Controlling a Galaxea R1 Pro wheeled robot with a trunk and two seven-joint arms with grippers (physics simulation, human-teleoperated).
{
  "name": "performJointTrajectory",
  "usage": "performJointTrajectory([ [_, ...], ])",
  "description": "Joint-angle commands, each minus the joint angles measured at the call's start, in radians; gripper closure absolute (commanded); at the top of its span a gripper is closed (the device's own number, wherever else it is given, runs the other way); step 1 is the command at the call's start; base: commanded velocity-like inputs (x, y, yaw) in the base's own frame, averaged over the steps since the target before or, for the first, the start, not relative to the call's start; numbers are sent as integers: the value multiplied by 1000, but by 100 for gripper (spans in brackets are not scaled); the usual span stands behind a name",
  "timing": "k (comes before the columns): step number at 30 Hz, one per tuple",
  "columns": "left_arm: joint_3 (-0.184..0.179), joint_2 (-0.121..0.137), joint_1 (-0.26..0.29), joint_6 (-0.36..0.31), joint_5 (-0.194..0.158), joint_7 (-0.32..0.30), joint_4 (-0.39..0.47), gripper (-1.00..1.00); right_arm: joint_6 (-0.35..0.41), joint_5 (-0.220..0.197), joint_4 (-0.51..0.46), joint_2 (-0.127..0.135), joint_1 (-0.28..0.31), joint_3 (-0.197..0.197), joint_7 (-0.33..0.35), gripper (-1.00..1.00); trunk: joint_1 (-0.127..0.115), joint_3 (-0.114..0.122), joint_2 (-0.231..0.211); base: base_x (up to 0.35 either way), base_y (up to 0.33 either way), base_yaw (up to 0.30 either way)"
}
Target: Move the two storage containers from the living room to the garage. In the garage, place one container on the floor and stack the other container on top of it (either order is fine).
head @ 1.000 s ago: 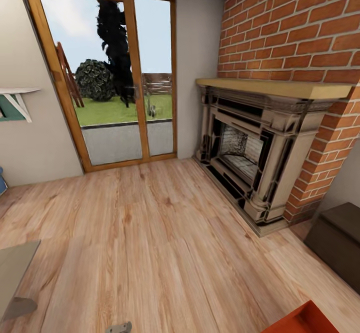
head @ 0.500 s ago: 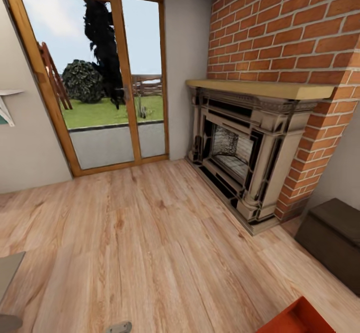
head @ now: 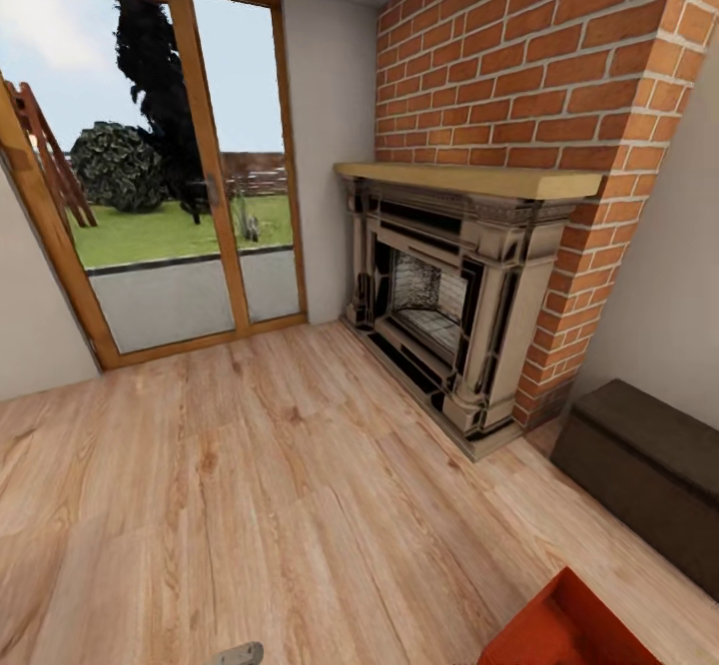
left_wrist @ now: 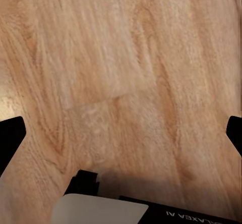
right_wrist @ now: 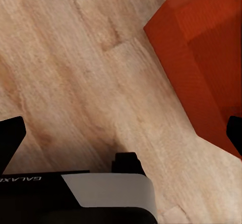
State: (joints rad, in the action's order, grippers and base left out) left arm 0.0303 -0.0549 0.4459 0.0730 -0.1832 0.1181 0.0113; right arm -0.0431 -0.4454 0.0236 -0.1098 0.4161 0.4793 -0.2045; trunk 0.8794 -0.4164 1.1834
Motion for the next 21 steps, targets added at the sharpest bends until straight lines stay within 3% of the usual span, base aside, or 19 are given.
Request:
performJointTrajectory([
  [1, 2, -1, 0, 4, -5, 2, -1, -100, -4, -11, 3, -1, 1, 8, -1, -100, 0, 0, 1, 0, 0, -228],
  [21, 2, 1, 0, 3, -6, 3, -1, -100, -4, -13, 3, -1, 1, 8, -1, -100, 0, 9, 1, 0, 0, -228],
])
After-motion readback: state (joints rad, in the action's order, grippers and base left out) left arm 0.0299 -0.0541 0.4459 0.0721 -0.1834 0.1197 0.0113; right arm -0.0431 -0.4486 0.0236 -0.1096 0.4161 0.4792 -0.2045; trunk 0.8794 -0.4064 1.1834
